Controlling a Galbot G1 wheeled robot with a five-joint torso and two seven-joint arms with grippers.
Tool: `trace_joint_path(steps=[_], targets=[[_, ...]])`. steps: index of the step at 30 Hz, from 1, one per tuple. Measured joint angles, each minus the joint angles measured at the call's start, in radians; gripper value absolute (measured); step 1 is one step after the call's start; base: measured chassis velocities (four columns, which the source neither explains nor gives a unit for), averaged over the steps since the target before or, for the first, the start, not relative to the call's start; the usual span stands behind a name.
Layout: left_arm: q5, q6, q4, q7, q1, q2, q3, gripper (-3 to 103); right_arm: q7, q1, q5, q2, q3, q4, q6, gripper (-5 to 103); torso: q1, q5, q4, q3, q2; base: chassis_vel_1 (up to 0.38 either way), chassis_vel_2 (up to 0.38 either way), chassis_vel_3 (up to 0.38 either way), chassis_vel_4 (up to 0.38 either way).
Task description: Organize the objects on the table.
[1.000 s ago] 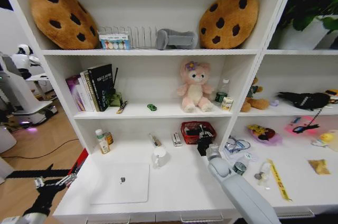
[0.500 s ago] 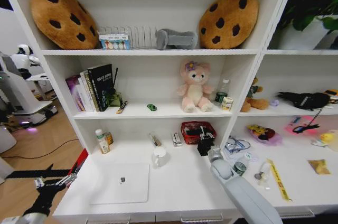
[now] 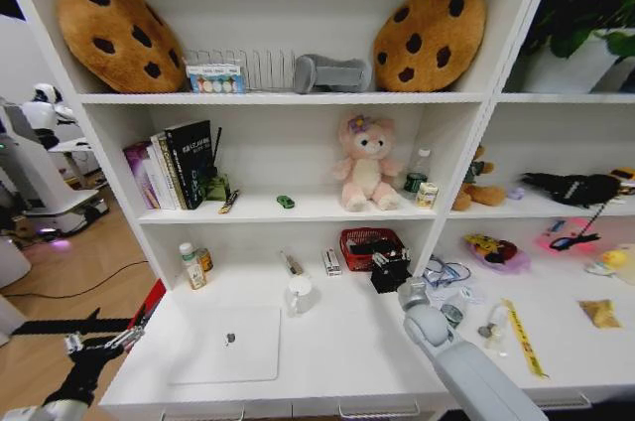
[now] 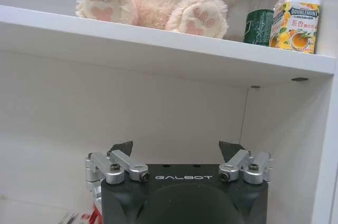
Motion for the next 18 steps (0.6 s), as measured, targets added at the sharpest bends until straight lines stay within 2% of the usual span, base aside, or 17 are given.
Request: trace_joint_path(steps=[3, 4, 8, 13, 18], targets=[[0.0, 0.0, 0.0, 0.0, 0.0, 0.0, 0.0, 100, 0.018, -0.053, 0.011, -0.007, 0.014, 0.058, -0.032, 94, 0.0, 0.0, -0.0001, 0.0, 0.0, 0.0, 0.0, 0.0, 0.0], [0.0, 0.0, 0.0, 0.0, 0.0, 0.0, 0.0, 100, 0.029, -0.098, 0.015, -0.01, 0.026, 0.098, -0.062, 99, 0.0, 0.0, -0.0002, 0.0, 0.0, 0.0, 0.0, 0.0, 0.0], [0.0, 0.0, 0.0, 0.0, 0.0, 0.0, 0.0, 100, 0.067, -0.21, 0.045, -0.01, 0.046, 0.186, -0.154, 100, 0.0, 0.0, 0.0, 0.0, 0.0, 0.0, 0.0, 0.0, 0.0], [0.0, 0.0, 0.0, 0.0, 0.0, 0.0, 0.0, 100, 0.088, -0.265, 0.044, 0.002, 0.046, 0.187, -0.182, 100, 0.0, 0.0001, 0.0001, 0.0, 0.0, 0.0, 0.0, 0.0, 0.0], [0.0, 0.0, 0.0, 0.0, 0.0, 0.0, 0.0, 100, 0.123, -0.315, 0.081, 0.012, 0.051, 0.175, -0.233, 100, 0.0, 0.0001, 0.0, 0.0, 0.0, 0.0, 0.0, 0.0, 0.0]])
